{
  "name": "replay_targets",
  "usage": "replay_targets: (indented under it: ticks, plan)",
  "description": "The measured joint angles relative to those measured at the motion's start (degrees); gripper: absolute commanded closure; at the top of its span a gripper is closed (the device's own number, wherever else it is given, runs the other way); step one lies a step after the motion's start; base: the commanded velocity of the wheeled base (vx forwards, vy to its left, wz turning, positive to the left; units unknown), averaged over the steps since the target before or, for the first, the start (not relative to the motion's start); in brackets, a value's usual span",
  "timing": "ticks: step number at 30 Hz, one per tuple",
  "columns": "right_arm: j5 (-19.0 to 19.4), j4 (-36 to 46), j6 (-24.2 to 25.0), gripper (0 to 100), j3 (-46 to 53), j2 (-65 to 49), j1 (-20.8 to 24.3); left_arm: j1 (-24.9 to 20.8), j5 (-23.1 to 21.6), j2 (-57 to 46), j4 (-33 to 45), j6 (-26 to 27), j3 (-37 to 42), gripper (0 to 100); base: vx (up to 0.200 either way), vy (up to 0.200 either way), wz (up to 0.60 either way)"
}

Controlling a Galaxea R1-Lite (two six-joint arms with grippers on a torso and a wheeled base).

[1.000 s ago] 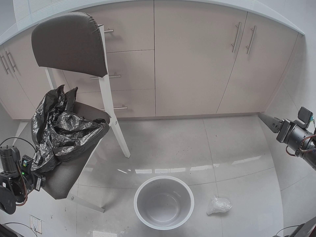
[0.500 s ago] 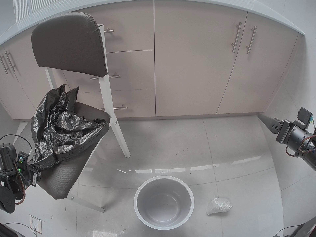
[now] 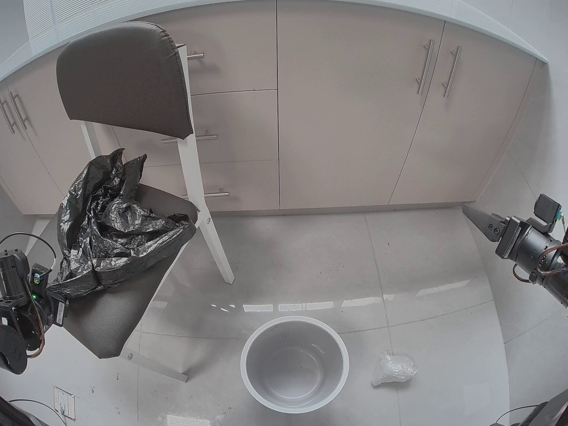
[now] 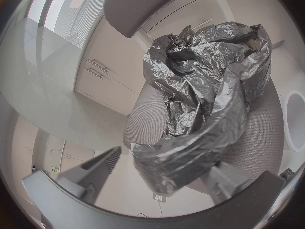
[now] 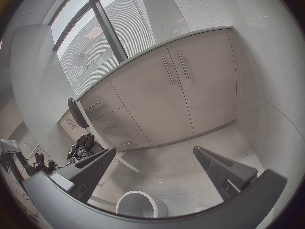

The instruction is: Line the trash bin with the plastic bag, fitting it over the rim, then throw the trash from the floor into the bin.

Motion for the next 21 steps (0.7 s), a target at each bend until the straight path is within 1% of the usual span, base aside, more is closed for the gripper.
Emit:
replay_targets:
  ticks: [16, 21]
  plan:
    - [0.00, 0.00, -0.09, 0, 0.06, -0.07, -0.01, 0.01, 0.00, -0.11, 0.02, 0.05, -0.24, 100, 0.000, 0.000, 0.00]
    - [-0.02, 0.00, -0.09, 0, 0.06, -0.22, -0.06, 0.01, -0.96, -0.24, 0.00, -0.27, -0.22, 100, 0.000, 0.000, 0.00]
